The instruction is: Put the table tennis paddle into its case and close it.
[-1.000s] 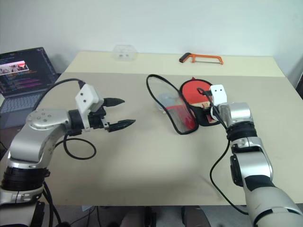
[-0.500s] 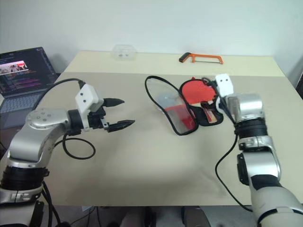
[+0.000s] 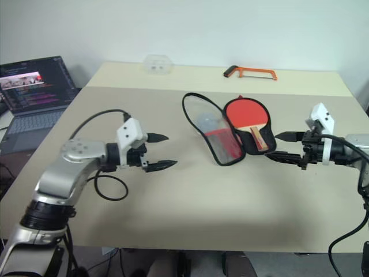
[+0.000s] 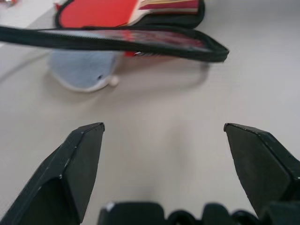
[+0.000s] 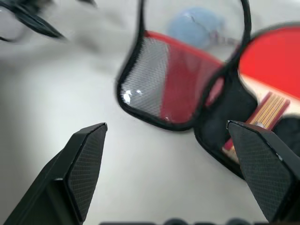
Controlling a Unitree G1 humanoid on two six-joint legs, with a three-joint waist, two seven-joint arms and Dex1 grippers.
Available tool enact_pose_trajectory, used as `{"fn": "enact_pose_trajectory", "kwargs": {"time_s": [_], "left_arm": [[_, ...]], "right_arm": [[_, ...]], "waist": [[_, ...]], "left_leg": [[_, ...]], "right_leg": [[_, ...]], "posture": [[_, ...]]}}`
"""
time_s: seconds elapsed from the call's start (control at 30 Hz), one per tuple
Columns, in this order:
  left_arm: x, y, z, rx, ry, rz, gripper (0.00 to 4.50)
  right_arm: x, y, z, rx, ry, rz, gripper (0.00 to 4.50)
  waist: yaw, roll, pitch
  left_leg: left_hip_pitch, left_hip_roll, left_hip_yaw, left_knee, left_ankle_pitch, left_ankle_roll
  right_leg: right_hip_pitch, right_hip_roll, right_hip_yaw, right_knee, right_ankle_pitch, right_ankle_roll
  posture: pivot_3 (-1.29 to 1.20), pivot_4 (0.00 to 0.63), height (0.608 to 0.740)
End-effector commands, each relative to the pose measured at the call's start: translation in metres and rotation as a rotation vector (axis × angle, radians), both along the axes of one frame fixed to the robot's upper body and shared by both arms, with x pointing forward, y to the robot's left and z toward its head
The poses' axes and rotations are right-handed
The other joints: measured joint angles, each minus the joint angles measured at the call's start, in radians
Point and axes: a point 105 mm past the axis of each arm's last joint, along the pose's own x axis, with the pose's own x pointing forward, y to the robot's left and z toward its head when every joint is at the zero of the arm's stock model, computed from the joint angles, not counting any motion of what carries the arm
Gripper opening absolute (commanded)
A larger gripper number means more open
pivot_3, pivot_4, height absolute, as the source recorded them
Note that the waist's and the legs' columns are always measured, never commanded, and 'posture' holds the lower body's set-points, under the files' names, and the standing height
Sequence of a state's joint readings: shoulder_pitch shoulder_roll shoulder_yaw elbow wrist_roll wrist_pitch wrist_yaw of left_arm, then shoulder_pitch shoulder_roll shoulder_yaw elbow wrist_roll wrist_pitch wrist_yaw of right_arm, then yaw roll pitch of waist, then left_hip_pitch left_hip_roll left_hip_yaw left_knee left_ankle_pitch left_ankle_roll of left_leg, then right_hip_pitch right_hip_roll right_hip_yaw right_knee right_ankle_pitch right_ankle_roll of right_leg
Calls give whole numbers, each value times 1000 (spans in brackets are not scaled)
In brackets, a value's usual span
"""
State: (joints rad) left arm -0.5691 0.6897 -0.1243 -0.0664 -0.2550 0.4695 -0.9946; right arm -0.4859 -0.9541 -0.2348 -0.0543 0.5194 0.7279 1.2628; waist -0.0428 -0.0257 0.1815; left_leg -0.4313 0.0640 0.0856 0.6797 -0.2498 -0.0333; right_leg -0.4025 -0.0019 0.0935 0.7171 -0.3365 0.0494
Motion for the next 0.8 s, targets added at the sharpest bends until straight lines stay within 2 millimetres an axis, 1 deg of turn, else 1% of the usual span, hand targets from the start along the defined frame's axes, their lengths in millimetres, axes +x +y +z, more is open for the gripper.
{"fn": "enact_pose_trajectory", "kwargs": {"time_s": [0.03, 0.13, 0.23, 0.3, 0.33, 0.5, 0.63, 0.8], "left_arm": [[12, 0, 6, 13, -57, 34, 3215], [20, -7, 4, -13, -53, 47, 2093], [30, -22, 1, -32, -55, 59, 1011], [34, -31, -2, -34, -57, 60, 200], [36, -38, -3, -43, -58, 60, 27], [45, -69, 2, -99, -83, 58, 27], [40, -103, 11, -148, -91, -14, 27], [37, -133, 21, -186, -118, -76, 27]], "right_arm": [[-16, 6, 22, 14, -124, 87, 4500], [-19, 8, 23, 22, -151, 87, 4500], [-21, 8, 24, 24, -167, 82, 4500], [-22, 8, 25, 26, -177, 77, 4500], [-22, 7, 25, 27, -181, 73, 4500], [-22, 5, 28, 27, -196, 56, 4500], [-22, 2, 28, 19, -206, 32, 4500], [-23, -2, 32, 20, -230, -2, 4500]], "waist": [[-3, 0, 0], [-4, 0, 0], [7, 0, 0], [12, 0, 0], [13, 0, 0], [14, 0, 0], [14, 0, 0], [13, 0, 0]], "left_leg": [[0, 1, -1, 0, 0, 0], [0, 1, -1, 0, 0, 0], [0, 0, -1, 1, 0, 0], [0, 0, -1, 1, 0, 0], [0, 0, -1, 1, 0, 0], [0, 0, -1, 1, 0, 0], [0, 0, -1, 1, 0, -1], [0, 0, -1, 1, 2, -3]], "right_leg": [[0, 1, 0, 0, 0, 0], [1, 1, 0, 0, 0, 0], [1, 0, -1, -1, 0, 0], [1, 0, -1, -1, 0, 0], [2, 0, -1, -1, 0, 0], [2, 0, -1, -2, 0, 0], [2, 0, -1, -2, 0, 0], [3, 0, -1, -2, 0, 0]], "posture": [[0, 150, 740], [0, 150, 740], [0, 150, 740], [0, 150, 740], [0, 150, 740], [0, 150, 740], [0, 150, 740], [0, 150, 740]]}}
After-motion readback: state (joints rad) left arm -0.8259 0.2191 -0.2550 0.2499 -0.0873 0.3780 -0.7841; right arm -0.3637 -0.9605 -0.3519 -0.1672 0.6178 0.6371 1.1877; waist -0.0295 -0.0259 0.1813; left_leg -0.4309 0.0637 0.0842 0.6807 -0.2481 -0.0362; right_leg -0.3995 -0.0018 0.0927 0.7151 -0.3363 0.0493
